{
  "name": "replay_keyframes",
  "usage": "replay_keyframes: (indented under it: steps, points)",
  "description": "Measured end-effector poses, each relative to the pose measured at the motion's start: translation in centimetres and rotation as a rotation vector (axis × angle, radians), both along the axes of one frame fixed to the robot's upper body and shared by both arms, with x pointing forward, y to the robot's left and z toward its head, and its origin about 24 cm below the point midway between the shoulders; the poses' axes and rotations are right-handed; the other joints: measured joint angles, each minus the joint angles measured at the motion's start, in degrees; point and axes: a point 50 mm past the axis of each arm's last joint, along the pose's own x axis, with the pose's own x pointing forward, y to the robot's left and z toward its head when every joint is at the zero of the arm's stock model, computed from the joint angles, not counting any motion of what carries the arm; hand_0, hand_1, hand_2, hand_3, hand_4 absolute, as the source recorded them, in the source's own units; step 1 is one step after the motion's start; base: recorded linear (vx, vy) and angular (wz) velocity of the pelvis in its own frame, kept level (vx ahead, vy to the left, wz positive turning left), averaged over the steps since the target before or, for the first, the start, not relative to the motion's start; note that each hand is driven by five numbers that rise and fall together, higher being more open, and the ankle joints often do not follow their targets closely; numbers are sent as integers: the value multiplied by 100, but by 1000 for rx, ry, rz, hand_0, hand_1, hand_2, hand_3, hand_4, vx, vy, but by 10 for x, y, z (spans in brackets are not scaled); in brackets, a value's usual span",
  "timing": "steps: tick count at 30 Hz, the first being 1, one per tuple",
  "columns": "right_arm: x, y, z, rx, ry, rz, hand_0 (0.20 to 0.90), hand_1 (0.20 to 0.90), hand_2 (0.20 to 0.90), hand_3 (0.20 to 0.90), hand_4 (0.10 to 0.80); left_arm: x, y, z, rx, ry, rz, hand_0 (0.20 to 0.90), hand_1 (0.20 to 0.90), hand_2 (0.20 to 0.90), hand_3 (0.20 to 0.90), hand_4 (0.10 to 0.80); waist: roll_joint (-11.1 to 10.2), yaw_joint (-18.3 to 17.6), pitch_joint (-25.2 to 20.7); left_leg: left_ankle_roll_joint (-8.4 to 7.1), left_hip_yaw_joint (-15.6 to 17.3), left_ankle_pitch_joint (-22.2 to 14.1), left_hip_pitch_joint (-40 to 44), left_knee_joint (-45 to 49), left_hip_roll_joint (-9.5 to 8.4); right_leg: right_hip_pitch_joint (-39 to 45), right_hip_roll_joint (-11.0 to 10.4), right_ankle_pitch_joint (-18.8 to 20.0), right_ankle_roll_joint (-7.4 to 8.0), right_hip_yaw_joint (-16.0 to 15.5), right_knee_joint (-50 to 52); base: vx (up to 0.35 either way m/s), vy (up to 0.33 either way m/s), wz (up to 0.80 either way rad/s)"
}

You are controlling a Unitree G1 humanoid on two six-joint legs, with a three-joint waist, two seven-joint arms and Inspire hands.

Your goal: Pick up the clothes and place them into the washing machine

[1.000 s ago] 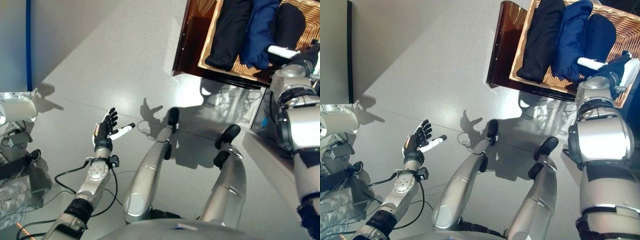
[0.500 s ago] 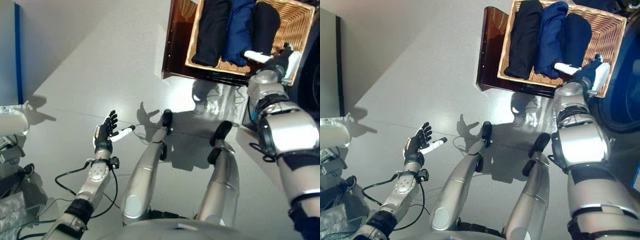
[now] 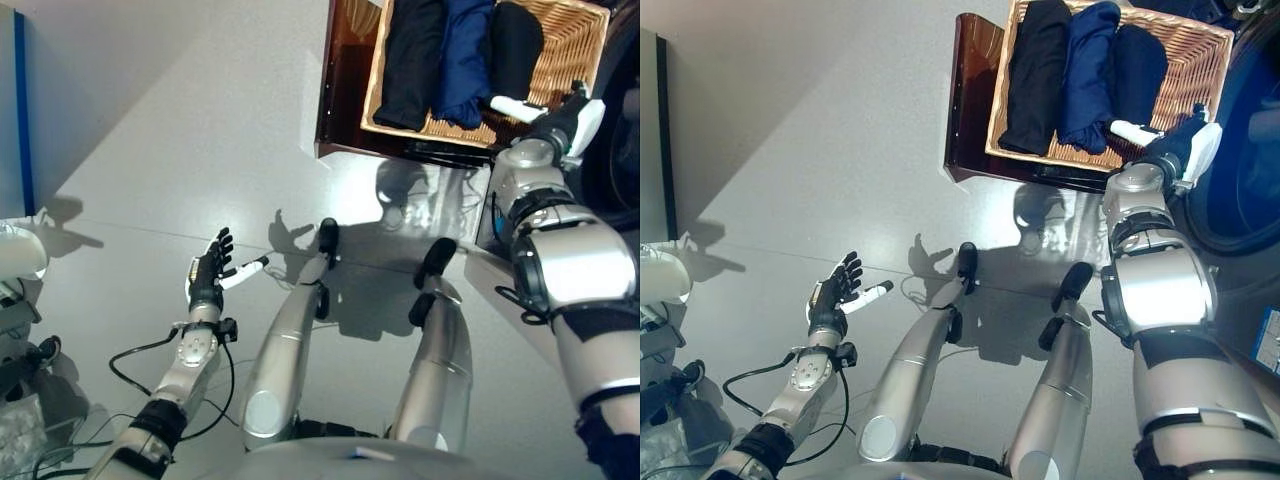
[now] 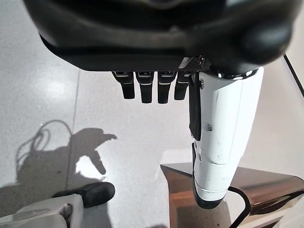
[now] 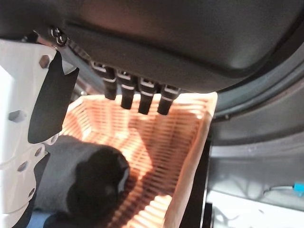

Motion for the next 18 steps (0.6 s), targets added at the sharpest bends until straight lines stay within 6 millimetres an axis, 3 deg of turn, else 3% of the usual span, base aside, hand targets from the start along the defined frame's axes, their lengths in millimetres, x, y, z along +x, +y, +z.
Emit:
replay_keyframes:
  steps: [5, 18]
  points:
    - [1, 4, 1, -7, -42, 13, 900, 900, 900, 900, 800, -1, 1, -2, 5, 9, 6, 900, 900, 900, 900, 800, -129, -22, 84, 4, 30, -4, 52, 2, 6, 15, 19, 14, -4, 63, -20, -13, 1, -6]
    - [-1, -1, -4, -4, -14, -11, 900, 900, 900, 900, 800, -3, 4, -5, 11, 26, 15, 900, 900, 900, 900, 800, -130, -80, 85, 13, 46, -14, 79, -10, 23, 92, 49, 36, 29, 75, -166, 28, 3, -1]
